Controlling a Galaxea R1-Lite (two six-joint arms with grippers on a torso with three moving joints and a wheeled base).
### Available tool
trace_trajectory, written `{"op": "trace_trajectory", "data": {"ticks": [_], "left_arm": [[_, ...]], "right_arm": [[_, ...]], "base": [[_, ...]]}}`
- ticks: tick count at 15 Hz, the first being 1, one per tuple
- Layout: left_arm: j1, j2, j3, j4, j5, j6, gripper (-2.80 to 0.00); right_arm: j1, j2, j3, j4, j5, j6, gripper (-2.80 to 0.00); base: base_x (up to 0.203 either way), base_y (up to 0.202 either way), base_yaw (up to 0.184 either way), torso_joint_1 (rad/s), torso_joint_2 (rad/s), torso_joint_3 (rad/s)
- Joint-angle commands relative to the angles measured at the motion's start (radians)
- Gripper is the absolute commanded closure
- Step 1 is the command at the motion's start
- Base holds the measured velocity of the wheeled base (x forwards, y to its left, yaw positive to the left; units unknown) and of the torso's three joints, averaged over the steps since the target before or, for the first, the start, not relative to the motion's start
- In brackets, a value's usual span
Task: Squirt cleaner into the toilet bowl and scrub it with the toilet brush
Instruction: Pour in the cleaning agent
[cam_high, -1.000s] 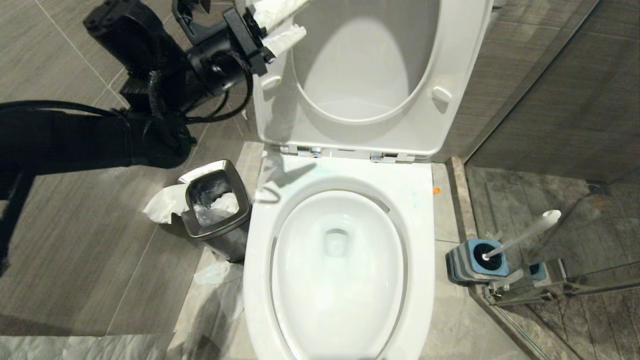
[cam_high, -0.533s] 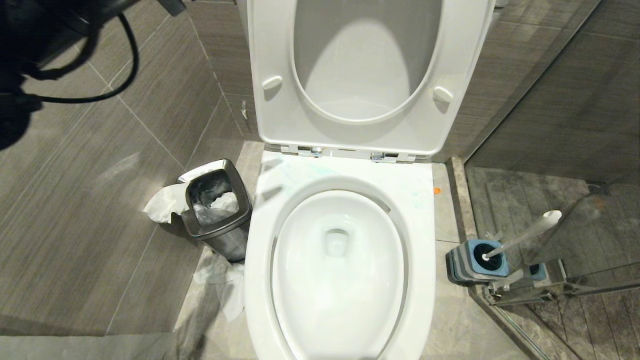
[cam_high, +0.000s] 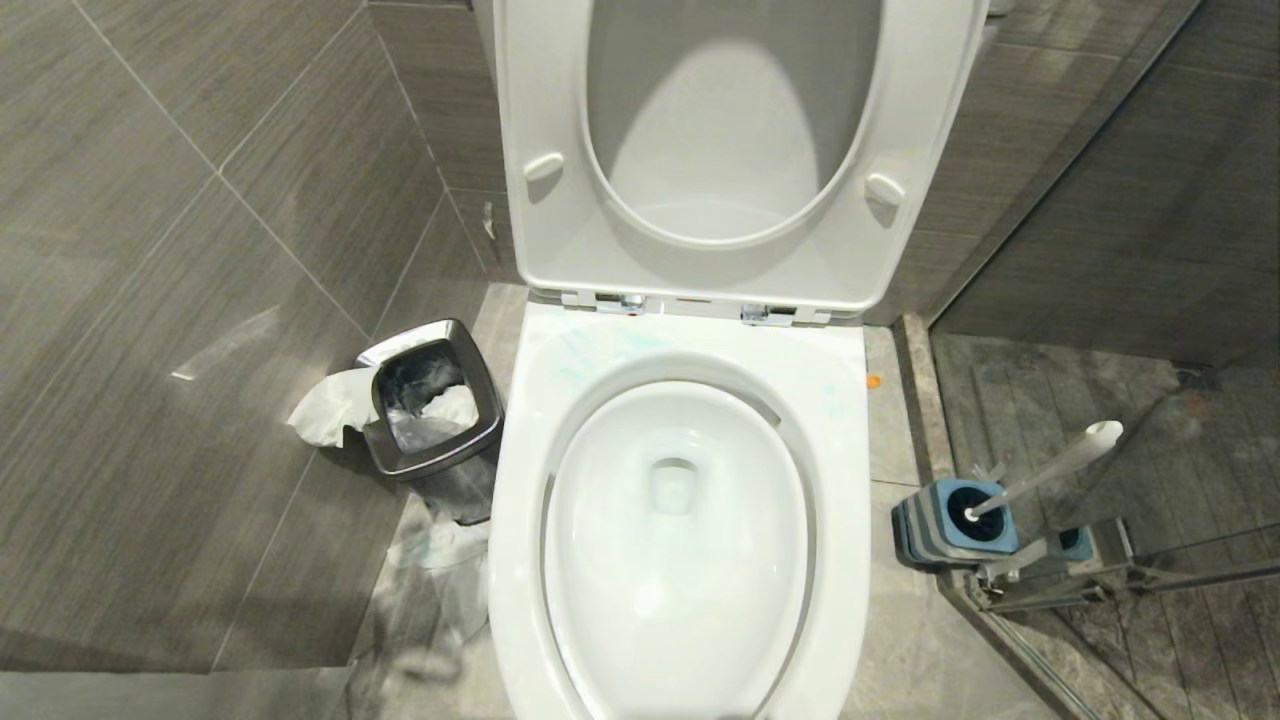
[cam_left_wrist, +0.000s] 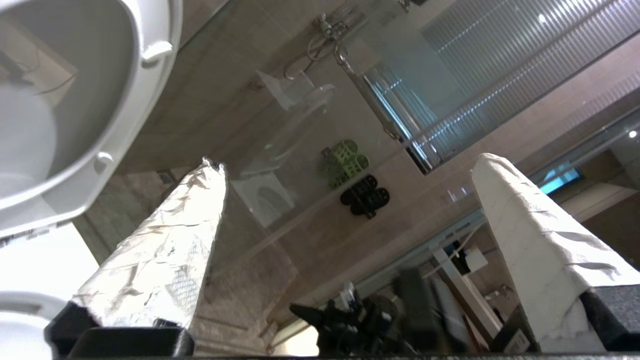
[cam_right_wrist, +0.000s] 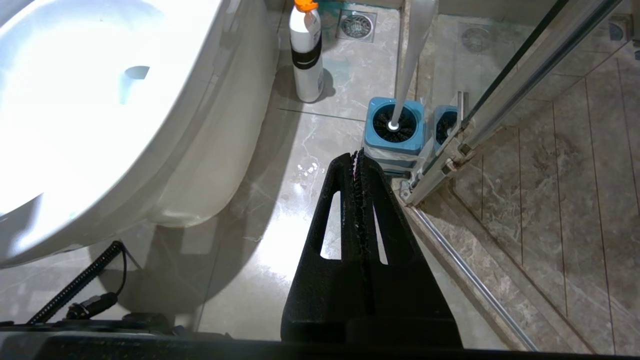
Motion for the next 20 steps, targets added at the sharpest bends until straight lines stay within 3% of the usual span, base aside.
{"op": "trace_trajectory", "data": {"ticks": [1,8,12,15,18,20], "left_arm": [[0.006,-0.147,-0.004,0.129,-0.013,0.039,0.0],[0.012,-0.256,-0.011,0.251,-0.019,0.069,0.0],[0.129,-0.274,-0.007,0.27,-0.053,0.08,0.0],[0.324,-0.276,-0.004,0.271,-0.115,0.159,0.0],[0.647,-0.287,0.002,0.269,-0.253,0.278,0.0],[0.871,-0.316,0.002,0.266,-0.359,0.32,0.0]], "right_arm": [[0.0,0.0,0.0,0.0,-0.001,0.0,0.0],[0.0,0.0,0.0,0.0,-0.001,0.0,0.0],[0.0,0.0,0.0,0.0,-0.001,0.0,0.0],[0.0,0.0,0.0,0.0,-0.001,0.0,0.0],[0.0,0.0,0.0,0.0,-0.001,0.0,0.0],[0.0,0.0,0.0,0.0,-0.001,0.0,0.0]], "base": [[0.0,0.0,0.0,0.0,0.0,0.0],[0.0,0.0,0.0,0.0,0.0,0.0],[0.0,0.0,0.0,0.0,0.0,0.0],[0.0,0.0,0.0,0.0,0.0,0.0],[0.0,0.0,0.0,0.0,0.0,0.0],[0.0,0.0,0.0,0.0,0.0,0.0]]}}
